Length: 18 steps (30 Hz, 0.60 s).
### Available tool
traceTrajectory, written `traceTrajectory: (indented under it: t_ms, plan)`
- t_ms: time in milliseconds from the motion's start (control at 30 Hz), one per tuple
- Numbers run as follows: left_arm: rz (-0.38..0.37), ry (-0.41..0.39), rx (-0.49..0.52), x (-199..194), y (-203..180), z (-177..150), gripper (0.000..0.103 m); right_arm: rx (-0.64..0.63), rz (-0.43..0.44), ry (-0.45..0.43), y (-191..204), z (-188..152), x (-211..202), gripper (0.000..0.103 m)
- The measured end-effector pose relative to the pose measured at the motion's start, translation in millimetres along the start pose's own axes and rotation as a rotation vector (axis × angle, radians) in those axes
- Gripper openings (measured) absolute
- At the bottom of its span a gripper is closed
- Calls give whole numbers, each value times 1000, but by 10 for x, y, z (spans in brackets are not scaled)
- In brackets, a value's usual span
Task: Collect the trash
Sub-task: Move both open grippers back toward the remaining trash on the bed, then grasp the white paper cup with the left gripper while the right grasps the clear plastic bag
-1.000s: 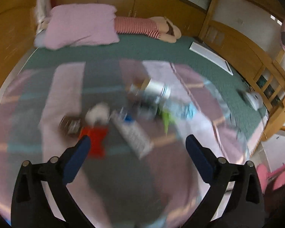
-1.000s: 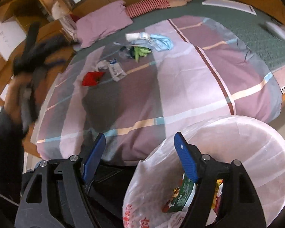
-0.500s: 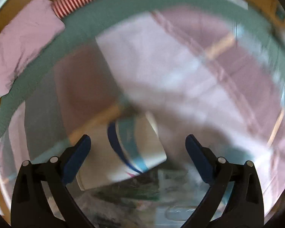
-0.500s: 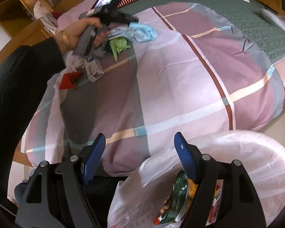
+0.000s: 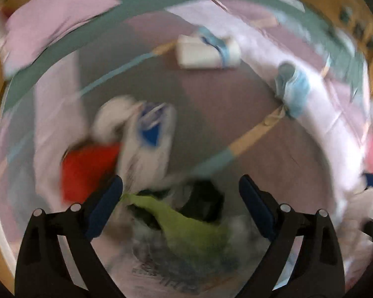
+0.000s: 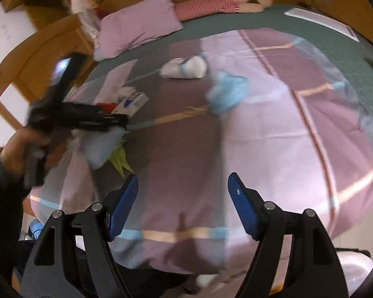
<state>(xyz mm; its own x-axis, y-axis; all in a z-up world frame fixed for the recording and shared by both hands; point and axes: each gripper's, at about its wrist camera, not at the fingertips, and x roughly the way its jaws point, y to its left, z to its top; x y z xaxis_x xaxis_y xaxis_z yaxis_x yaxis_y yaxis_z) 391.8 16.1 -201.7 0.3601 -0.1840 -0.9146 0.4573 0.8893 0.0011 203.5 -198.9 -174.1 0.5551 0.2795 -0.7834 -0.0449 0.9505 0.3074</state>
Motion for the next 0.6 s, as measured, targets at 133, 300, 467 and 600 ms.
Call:
traceTrajectory:
  t_ms: [133,300,467,600]
  plan:
    - [-41,-86,-195,-473,489,-515,94,-79,49,31,387,50,235,73]
    - [83,-220,-438,-923,1110,-1163,94,-157,125,77,968,105,517,73]
    - [149,-164,-619,-822,1526,-1454,94,-325,193,143,1561,-6,648,73]
    - [64,-144,-686,-753,1550,-1523,94,-490,141,234,1902,-150,921,73]
